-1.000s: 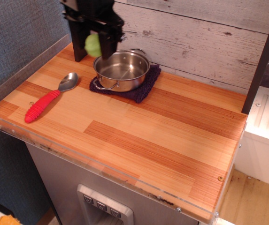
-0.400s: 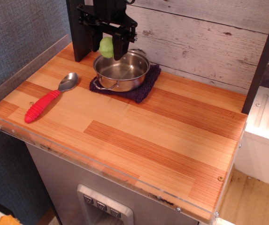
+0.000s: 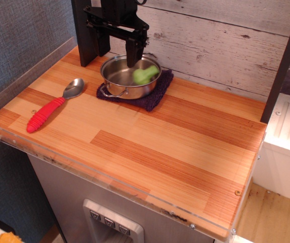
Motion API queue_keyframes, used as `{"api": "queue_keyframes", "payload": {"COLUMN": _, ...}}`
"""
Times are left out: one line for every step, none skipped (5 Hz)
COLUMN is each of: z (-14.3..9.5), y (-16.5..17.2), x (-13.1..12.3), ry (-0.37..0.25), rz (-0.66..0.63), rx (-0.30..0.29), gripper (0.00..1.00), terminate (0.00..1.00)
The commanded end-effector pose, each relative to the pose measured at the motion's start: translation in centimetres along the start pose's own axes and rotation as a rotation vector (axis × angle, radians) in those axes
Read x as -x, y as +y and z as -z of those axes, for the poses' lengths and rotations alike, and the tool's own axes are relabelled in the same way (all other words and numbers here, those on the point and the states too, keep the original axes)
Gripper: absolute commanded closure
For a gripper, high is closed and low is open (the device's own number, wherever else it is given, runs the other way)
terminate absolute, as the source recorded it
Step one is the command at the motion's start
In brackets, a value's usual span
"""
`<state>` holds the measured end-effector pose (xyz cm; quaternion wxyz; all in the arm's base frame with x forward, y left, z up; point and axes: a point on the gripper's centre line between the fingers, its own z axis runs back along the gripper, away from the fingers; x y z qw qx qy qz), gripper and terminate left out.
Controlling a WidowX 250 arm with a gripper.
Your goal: Put the green vegetable into the pot.
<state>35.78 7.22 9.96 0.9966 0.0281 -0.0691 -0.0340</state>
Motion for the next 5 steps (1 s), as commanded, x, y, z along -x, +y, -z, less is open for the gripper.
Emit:
{"api": "queue_keyframes", "payload": {"z": -5.4, "y": 0.7, "x": 3.4, "ry": -0.073, "rz": -0.018, "rx": 0.035, "gripper": 0.0, "terminate": 0.0}}
{"api": "queue_keyframes", "payload": {"z": -5.7, "y": 0.6, "x": 5.1, "ry": -0.032, "rz": -0.027, "rx": 0.058, "gripper": 0.0, "terminate": 0.0}}
{"api": "queue_keyframes", "payload": {"z": -4.9, "y": 0.8, "x": 6.5, "ry": 0.01, "rz": -0.013, "rx": 0.055, "gripper": 0.0, "terminate": 0.0}}
{"api": "queue_keyframes", "payload": {"z": -4.8, "y": 1.4, "x": 7.3, "ry": 0.11, "rz": 0.02, "rx": -0.022, "gripper": 0.0, "terminate": 0.0}}
{"api": "queue_keyframes", "payload": {"z": -4.8, "y": 1.4, "x": 7.3, "ry": 0.11, "rz": 0.02, "rx": -0.022, "gripper": 0.0, "terminate": 1.0}}
